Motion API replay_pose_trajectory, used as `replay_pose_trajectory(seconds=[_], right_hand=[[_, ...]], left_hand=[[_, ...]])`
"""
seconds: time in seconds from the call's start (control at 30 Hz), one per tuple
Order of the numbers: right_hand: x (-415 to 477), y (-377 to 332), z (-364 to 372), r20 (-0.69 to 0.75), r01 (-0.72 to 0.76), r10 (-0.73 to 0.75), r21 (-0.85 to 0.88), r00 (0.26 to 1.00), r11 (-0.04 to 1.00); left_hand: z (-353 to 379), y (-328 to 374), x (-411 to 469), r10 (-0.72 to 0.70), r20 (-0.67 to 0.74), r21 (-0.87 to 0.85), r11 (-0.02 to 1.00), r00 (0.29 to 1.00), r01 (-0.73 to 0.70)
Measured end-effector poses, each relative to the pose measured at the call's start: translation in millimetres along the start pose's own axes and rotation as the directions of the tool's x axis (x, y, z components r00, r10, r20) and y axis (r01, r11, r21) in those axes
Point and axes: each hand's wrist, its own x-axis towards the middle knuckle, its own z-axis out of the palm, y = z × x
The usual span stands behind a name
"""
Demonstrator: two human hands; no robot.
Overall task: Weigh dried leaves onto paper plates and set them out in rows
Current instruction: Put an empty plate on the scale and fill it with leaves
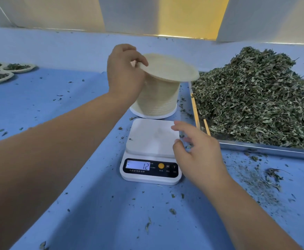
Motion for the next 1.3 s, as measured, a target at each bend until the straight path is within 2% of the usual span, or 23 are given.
replay_pose_trajectory(seconds=[0.07, 0.13, 0.23, 0.27, 0.33, 0.4, 0.43, 0.53, 0.6, 0.73, 0.8, 0.93, 1.03, 1.17, 1.23, 1.3], right_hand=[[2, -1, -1, -0.014, -0.095, 0.099, 0.187, 0.995, 0.978], [6, -4, -4, -0.021, -0.182, 0.212, 0.438, 0.977, 0.881], [15, -11, -12, 0.020, -0.278, 0.416, 0.773, 0.909, 0.570], [17, -13, -15, 0.051, -0.296, 0.468, 0.833, 0.882, 0.467], [18, -13, -18, 0.135, -0.325, 0.493, 0.889, 0.860, 0.323], [18, -13, -19, 0.215, -0.352, 0.447, 0.902, 0.869, 0.249], [18, -13, -18, 0.237, -0.363, 0.424, 0.898, 0.874, 0.247], [16, -10, -12, 0.226, -0.386, 0.422, 0.855, 0.878, 0.347], [16, -8, -9, 0.200, -0.404, 0.456, 0.818, 0.867, 0.409], [18, -2, -10, 0.190, -0.454, 0.523, 0.776, 0.831, 0.438], [18, 1, -8, 0.190, -0.458, 0.511, 0.755, 0.838, 0.470], [19, 7, -2, 0.156, -0.444, 0.468, 0.663, 0.870, 0.603], [20, 15, 0, 0.056, -0.410, 0.438, 0.472, 0.897, 0.780], [17, 20, -6, -0.021, -0.312, 0.326, 0.245, 0.945, 0.918], [15, 22, -8, -0.047, -0.271, 0.279, 0.137, 0.959, 0.953], [15, 23, -8, -0.051, -0.258, 0.267, 0.137, 0.962, 0.956]], left_hand=[[-3, 2, -16, -0.080, -0.033, -0.175, 0.982, 0.996, 0.073], [-9, 3, -32, -0.151, -0.026, -0.340, 0.931, 0.988, 0.133], [-21, 0, -59, -0.227, 0.041, -0.471, 0.854, 0.973, 0.219], [-25, -2, -68, -0.230, 0.059, -0.489, 0.842, 0.971, 0.229], [-33, -10, -84, -0.200, 0.082, -0.485, 0.848, 0.976, 0.214], [-39, -19, -97, -0.152, 0.121, -0.448, 0.874, 0.981, 0.191], [-41, -23, -102, -0.140, 0.146, -0.432, 0.881, 0.979, 0.191], [-45, -37, -111, -0.196, 0.231, -0.440, 0.853, 0.953, 0.282], [-46, -46, -110, -0.286, 0.315, -0.471, 0.781, 0.905, 0.410], [-53, -61, -101, -0.384, 0.551, -0.554, 0.496, 0.741, 0.668], [-56, -65, -99, -0.408, 0.582, -0.562, 0.424, 0.704, 0.710], [-54, -67, -100, -0.459, 0.566, -0.541, 0.420, 0.685, 0.729], [-53, -67, -100, -0.500, 0.527, -0.541, 0.427, 0.687, 0.725], [-54, -68, -101, -0.563, 0.463, -0.570, 0.401, 0.684, 0.717], [-54, -68, -103, -0.595, 0.436, -0.567, 0.401, 0.675, 0.719], [-53, -69, -106, -0.594, 0.443, -0.553, 0.408, 0.671, 0.726]])
